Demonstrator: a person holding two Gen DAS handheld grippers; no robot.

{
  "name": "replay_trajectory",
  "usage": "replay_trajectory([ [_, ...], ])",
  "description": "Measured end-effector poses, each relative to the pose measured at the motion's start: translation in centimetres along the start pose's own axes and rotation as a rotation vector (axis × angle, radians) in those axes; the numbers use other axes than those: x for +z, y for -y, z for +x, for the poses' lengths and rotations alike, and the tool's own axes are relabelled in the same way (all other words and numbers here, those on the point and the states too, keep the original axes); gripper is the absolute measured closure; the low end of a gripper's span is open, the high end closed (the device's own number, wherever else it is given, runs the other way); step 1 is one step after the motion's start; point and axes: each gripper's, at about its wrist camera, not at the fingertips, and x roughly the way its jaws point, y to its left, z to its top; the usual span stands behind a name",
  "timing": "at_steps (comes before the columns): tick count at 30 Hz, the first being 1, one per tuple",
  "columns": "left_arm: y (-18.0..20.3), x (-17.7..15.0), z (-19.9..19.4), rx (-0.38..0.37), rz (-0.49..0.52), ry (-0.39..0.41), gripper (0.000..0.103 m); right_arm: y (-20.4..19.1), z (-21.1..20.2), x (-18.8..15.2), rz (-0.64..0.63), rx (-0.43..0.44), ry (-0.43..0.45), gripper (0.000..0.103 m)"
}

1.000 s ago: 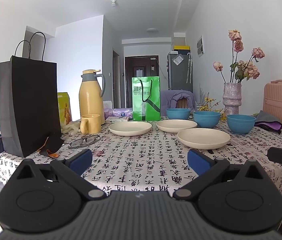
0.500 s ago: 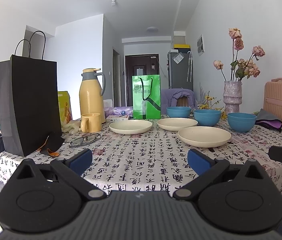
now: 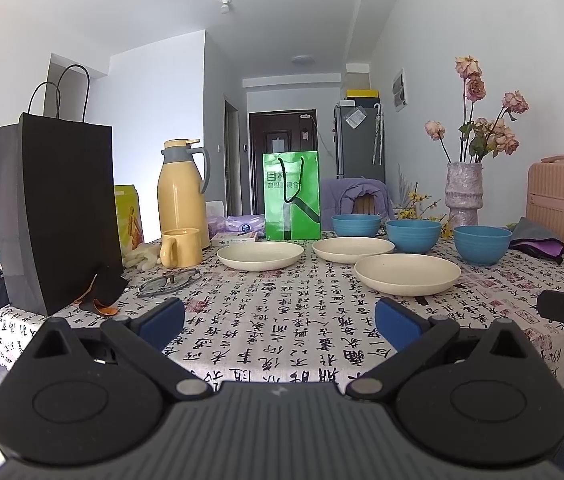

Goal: Organize plates and bowls

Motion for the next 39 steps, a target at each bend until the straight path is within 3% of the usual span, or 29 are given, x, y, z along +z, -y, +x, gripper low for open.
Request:
replay_trajectory([
  [39,-0.18,-0.12,0.24,0.004,-0.004,-0.011,0.000,0.15,0.13,0.38,-0.005,-0.005,0.012,0.000],
])
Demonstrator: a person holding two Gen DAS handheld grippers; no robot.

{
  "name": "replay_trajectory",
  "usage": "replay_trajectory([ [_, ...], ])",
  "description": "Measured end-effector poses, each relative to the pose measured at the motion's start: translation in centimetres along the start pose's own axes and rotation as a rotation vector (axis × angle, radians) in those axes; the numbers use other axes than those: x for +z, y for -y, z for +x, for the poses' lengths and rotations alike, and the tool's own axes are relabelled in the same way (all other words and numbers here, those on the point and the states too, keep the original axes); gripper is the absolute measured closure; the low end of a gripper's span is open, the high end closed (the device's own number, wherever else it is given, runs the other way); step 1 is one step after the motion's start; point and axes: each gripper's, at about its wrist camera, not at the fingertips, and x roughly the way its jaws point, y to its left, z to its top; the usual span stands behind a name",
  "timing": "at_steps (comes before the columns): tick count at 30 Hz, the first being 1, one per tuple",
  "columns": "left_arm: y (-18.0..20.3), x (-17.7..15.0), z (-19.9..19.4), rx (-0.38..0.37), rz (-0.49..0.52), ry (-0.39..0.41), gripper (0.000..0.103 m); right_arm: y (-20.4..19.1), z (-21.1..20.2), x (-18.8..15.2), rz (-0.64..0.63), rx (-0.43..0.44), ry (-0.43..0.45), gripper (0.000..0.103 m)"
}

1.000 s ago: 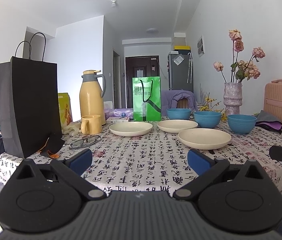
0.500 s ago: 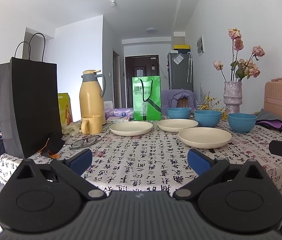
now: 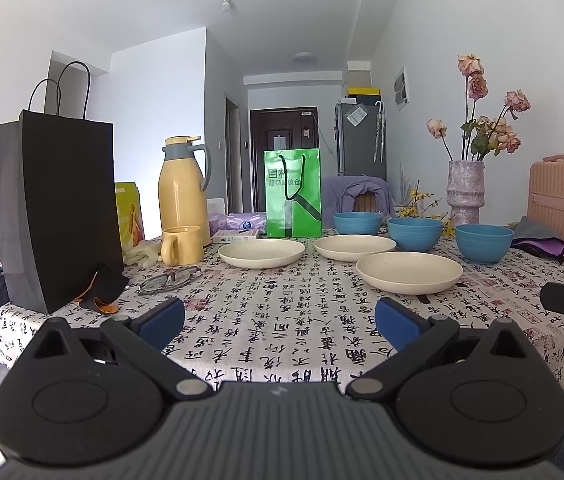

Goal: Organize plates and bowls

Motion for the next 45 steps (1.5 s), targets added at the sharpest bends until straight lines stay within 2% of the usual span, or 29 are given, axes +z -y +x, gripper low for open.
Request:
replay_trajectory([
  [15,0.1,-0.2,0.3,0.002,0.003,-0.008,0.000,0.0,0.4,-0.4,0.005,0.002,-0.009,0.000],
  [27,0.9,1.2,3.3,0.012,0.023,-0.008,0.000,1.3,3.4,0.8,0.006,-0.006,0.005,0.000],
  [33,1.8,2.5,7.8,-0.055,0.017,-0.042,0.000,2.8,7.2,2.6,-0.006,-0.039,0.024,0.000],
  [36,2.8,2.8,10.1,-0.059,0.045,-0.021,0.000,3.7,9.6,3.3,-0.010,-0.046,0.014,0.000],
  [41,4.3,3.8,15.0,-0.110,0.027,-0.059,0.000,5.5,14.6,3.8,0.051,0.017,0.000,0.000],
  [43,5.0,4.1,17.6,-0.140,0.004,-0.089,0.000,6.2,16.9,3.9,0.073,0.028,-0.035,0.000],
  [45,5.6,4.3,19.9,-0.162,-0.007,-0.111,0.000,6.3,19.4,4.2,0.032,0.033,-0.099,0.000],
])
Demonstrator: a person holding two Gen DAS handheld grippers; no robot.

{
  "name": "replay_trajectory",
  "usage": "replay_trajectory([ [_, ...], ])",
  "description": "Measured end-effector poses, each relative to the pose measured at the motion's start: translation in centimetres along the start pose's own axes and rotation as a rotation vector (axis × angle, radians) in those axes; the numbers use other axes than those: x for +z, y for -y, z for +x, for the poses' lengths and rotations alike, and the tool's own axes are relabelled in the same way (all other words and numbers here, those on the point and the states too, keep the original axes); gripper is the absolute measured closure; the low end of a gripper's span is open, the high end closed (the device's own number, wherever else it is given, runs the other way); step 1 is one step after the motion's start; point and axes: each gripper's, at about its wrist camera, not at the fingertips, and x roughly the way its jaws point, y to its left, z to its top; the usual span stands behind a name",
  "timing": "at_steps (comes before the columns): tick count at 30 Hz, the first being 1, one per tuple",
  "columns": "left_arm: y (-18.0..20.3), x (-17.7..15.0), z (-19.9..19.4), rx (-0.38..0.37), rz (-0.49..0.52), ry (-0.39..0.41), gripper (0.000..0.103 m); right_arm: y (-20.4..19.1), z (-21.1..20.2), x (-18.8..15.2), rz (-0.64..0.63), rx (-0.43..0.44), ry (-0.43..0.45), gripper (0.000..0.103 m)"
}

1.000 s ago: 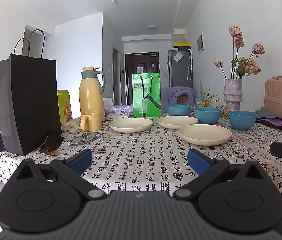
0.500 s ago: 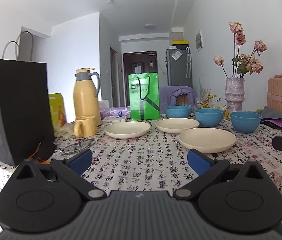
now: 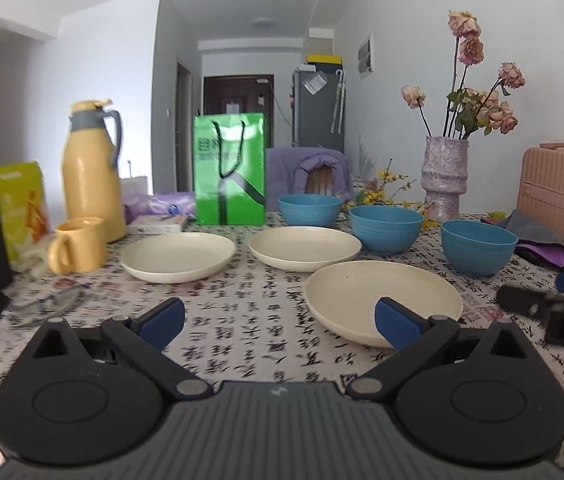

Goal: Organize plates and bowls

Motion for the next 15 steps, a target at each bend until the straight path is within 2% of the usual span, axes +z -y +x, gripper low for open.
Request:
replay_trajectory([
  [2,0.3,0.4,2.4,-0.006,-0.003,-0.022,0.000,0.0,2.0,0.4,-0.044,-0.037,-0.005,0.000],
  [4,0.4,0.8,4.4,-0.008,-0.006,-0.036,0.000,0.3,3.9,0.9,-0.054,-0.034,-0.015,0.000],
  [11,0.4,2.3,11.9,-0.029,-0.039,-0.178,0.000,1.8,10.9,2.2,-0.011,-0.041,-0.141,0.001],
  [13,0.4,2.3,13.6,-0.036,-0.057,-0.209,0.000,2.0,12.4,2.1,-0.019,-0.055,-0.168,0.004],
  [15,0.4,2.1,15.0,-0.035,-0.066,-0.242,0.001,2.3,13.7,2.0,-0.011,-0.057,-0.194,0.012],
])
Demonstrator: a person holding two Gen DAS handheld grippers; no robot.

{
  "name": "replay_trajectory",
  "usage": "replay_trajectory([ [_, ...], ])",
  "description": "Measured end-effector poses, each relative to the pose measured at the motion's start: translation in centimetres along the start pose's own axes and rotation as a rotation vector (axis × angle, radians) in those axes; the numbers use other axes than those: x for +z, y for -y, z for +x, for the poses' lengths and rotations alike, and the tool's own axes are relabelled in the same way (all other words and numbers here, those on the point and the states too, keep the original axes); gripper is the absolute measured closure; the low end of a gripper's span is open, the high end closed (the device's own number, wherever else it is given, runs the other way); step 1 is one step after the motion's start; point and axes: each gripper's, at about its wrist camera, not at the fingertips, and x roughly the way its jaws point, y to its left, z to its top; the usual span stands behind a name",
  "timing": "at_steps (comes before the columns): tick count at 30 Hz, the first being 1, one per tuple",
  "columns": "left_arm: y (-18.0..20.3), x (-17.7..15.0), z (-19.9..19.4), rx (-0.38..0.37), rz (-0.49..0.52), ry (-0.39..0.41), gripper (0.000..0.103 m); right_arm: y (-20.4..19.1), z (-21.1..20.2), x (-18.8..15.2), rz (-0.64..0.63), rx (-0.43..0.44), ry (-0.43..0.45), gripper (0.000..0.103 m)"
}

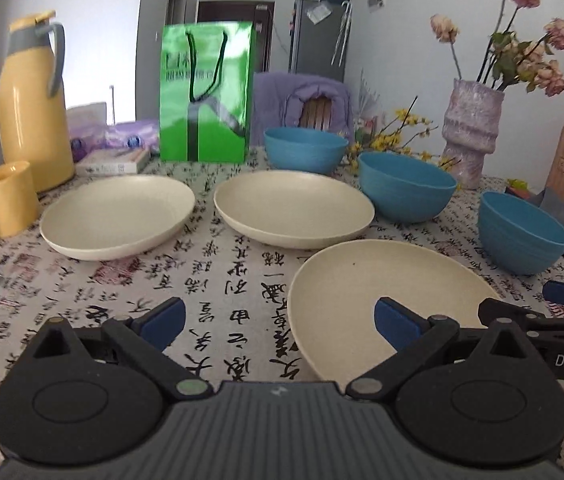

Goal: Organize plates and bowls

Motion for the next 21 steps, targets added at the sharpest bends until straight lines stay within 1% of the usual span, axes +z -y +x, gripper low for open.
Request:
replay_trajectory([
  [2,-0.1,0.0,1.1,-0.004,-0.006,-0.020,0.005,0.2,1.0,0.0,0.023,0.007,-0.021,0.013],
  [4,-0.1,0.1,2.0,-0.013,-0.011,-0.045,0.014,0.4,1.9,0.0,0.036,0.018,-0.044,0.020],
  [5,-0.2,0.0,2.3,-0.023,-0.012,-0.057,0.029,0.5,2.2,-0.1,0.039,0.025,-0.054,0.033],
  [6,-0.3,0.0,2.7,-0.040,-0.015,-0.080,0.053,0.6,2.6,-0.1,0.041,0.034,-0.073,0.058],
  [7,-0.3,0.0,3.2,-0.066,-0.020,-0.111,0.063,0.6,3.0,-0.1,0.043,0.026,-0.095,0.066],
  [8,-0.5,-0.1,3.7,-0.090,-0.035,-0.144,0.081,0.6,3.5,0.0,0.042,0.013,-0.117,0.083],
  [9,-0.6,-0.2,4.1,-0.088,-0.049,-0.163,0.086,0.6,3.7,0.0,0.042,0.005,-0.124,0.088],
  [12,-1.1,-0.4,4.1,-0.097,-0.089,-0.153,0.088,0.7,3.7,-0.1,0.050,0.012,-0.116,0.088],
  [17,-0.9,-0.1,4.2,-0.080,-0.089,-0.164,0.088,0.9,3.6,-0.2,0.057,0.018,-0.111,0.089],
  [21,-1.1,0.1,4.1,-0.072,-0.109,-0.183,0.089,0.8,3.3,-0.1,0.054,0.026,-0.113,0.090],
])
